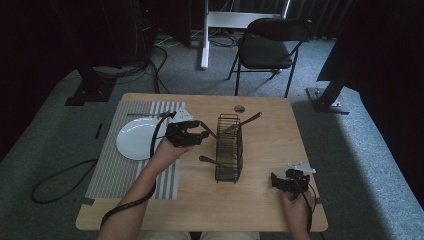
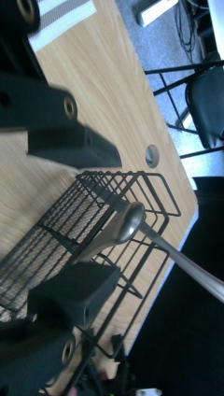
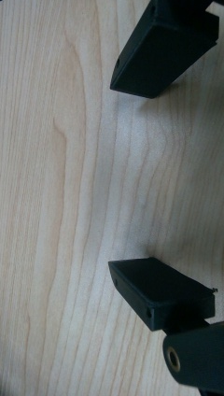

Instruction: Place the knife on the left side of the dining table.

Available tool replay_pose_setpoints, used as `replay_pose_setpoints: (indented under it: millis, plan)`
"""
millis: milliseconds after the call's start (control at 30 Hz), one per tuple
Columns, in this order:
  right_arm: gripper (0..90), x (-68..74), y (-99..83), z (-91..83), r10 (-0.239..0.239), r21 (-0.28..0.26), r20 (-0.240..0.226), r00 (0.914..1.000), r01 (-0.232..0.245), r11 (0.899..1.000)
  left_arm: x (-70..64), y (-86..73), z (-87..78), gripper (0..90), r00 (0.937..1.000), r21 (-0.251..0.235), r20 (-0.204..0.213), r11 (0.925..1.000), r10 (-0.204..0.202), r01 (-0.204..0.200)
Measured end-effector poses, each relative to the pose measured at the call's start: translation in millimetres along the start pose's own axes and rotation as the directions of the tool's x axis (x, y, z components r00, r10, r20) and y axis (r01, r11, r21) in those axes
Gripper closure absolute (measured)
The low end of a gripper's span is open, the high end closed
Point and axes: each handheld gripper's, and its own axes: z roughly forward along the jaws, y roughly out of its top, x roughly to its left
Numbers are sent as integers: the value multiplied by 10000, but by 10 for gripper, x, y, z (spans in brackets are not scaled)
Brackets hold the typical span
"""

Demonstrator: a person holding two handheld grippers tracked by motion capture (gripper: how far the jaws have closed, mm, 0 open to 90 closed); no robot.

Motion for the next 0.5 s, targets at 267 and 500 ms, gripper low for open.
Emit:
replay_pose_setpoints:
  millis: [267, 500]
  plan:
    - [113, -1, 0, 0, -10, -3, 1, 10000, 10, 10000, -46, -25, 74, 710, 9960, -346, 703, 9977, -552, 577]
    - [114, -3, 0, 1, -36, -23, 9, 10000, 37, 10000, -117, 24, 64, 776, 9915, -611, 1223, 9967, -453, 531]
